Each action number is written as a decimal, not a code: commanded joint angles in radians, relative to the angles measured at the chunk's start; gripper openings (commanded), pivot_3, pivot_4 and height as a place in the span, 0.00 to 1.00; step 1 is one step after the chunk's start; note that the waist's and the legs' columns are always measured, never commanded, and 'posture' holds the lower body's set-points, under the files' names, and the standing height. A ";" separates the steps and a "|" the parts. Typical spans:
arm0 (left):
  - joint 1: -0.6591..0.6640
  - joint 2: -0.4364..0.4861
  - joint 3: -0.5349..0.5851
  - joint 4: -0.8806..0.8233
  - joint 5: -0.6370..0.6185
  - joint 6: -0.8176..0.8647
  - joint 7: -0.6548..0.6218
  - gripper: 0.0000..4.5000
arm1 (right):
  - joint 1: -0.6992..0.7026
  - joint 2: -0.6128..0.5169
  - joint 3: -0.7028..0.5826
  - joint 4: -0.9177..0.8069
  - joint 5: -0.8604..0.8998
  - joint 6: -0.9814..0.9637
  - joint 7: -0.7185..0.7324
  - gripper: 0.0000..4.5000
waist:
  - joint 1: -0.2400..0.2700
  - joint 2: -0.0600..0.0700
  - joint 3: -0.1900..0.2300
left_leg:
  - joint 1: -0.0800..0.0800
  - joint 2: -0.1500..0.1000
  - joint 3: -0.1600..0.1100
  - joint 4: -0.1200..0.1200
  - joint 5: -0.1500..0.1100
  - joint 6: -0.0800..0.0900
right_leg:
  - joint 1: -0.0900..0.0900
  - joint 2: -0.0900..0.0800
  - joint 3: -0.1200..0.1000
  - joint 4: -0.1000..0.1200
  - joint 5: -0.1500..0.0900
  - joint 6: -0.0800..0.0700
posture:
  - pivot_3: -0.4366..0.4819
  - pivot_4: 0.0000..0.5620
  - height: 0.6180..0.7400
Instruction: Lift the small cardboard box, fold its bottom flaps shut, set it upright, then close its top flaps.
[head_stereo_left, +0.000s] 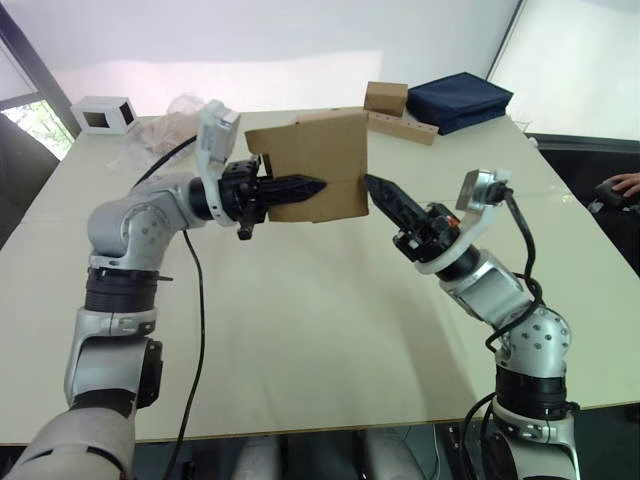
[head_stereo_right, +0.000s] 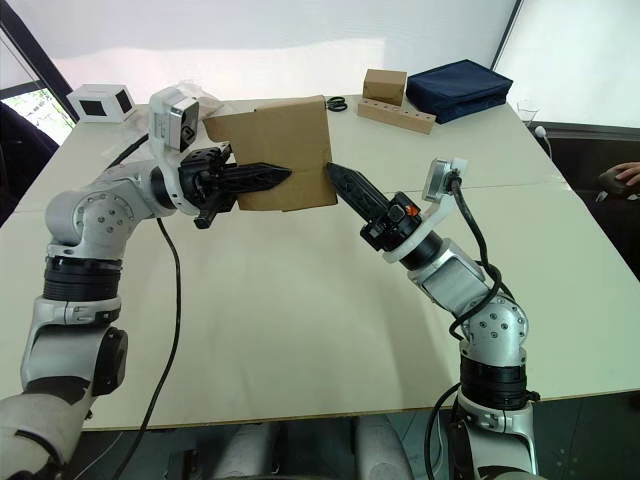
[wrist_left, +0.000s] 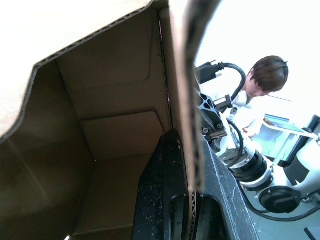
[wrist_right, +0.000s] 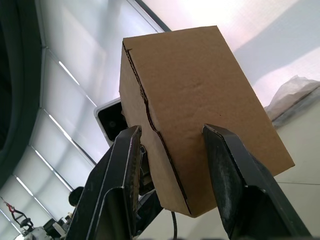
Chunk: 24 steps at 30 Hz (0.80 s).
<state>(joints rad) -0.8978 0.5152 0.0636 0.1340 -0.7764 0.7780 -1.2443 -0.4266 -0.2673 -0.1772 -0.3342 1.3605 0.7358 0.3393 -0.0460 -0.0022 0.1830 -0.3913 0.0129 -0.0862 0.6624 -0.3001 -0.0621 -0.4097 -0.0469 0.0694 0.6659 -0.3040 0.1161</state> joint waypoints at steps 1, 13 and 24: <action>-0.015 -0.007 0.015 -0.026 -0.013 -0.010 0.005 0.00 | 0.001 0.017 0.077 -0.069 -0.016 0.020 0.025 0.43 | 0.000 0.000 0.000 | 0.000 0.000 0.000 0.000 0.000 0.000 | 0.000 0.000 0.000 0.000 0.000 0.000 | 0.48 0.27 1.00; -0.012 0.012 0.022 -0.040 -0.017 0.002 0.003 0.00 | 0.014 -0.015 0.050 -0.078 -0.034 0.026 0.035 0.43 | 0.001 0.000 0.000 | 0.000 0.000 0.000 0.000 0.000 0.000 | 0.000 0.000 0.000 0.000 0.000 0.000 | 0.48 0.27 1.00; 0.003 0.043 0.022 -0.071 -0.029 0.021 -0.018 0.00 | 0.020 -0.119 -0.030 -0.073 0.021 0.037 0.048 0.43 | 0.001 0.000 0.000 | 0.000 0.000 0.000 0.000 -0.001 0.001 | 0.000 0.000 0.000 0.000 0.000 0.000 | 0.48 0.27 1.00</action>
<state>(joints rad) -0.8942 0.5455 0.0639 0.0999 -0.7801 0.7992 -1.2510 -0.4001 -0.3775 -0.1856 -0.3685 1.3542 0.7737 0.3740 -0.0448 -0.0022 0.1830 -0.3913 0.0129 -0.0863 0.6624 -0.3006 -0.0612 -0.4095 -0.0470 0.0695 0.6657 -0.3040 0.1161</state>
